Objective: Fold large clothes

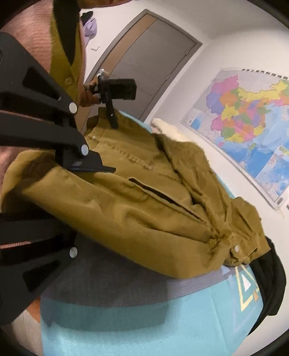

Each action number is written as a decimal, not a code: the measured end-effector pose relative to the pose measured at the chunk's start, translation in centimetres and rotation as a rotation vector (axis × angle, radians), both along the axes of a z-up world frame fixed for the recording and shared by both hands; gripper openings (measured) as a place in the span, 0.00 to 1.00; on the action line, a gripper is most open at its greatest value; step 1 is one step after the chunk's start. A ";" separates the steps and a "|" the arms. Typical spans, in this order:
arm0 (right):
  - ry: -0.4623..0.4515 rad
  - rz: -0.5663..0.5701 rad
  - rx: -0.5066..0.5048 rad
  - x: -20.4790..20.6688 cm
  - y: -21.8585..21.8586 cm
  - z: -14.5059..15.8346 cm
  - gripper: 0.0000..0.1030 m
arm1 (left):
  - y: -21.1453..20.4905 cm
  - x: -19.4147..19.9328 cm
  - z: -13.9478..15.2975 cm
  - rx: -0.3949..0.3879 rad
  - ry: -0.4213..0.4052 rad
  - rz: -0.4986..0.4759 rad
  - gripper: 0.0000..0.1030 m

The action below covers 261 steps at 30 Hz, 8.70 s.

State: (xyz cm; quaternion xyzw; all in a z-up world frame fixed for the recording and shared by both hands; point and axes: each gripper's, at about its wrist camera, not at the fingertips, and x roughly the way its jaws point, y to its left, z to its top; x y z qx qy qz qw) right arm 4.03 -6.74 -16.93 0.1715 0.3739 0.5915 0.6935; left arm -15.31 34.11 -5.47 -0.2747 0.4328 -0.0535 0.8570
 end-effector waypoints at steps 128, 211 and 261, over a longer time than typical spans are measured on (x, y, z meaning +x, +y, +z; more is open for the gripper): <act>-0.381 -0.031 -0.415 18.7 32.1 10.7 0.16 | 20.2 25.6 7.4 -0.153 0.073 0.212 0.29; -0.444 -0.165 -0.510 12.4 14.4 5.9 0.05 | 3.4 16.4 0.4 0.596 0.048 0.003 0.36; -0.370 -0.199 -0.327 8.9 10.6 8.2 0.56 | 3.3 13.8 2.7 0.567 -0.013 0.129 0.51</act>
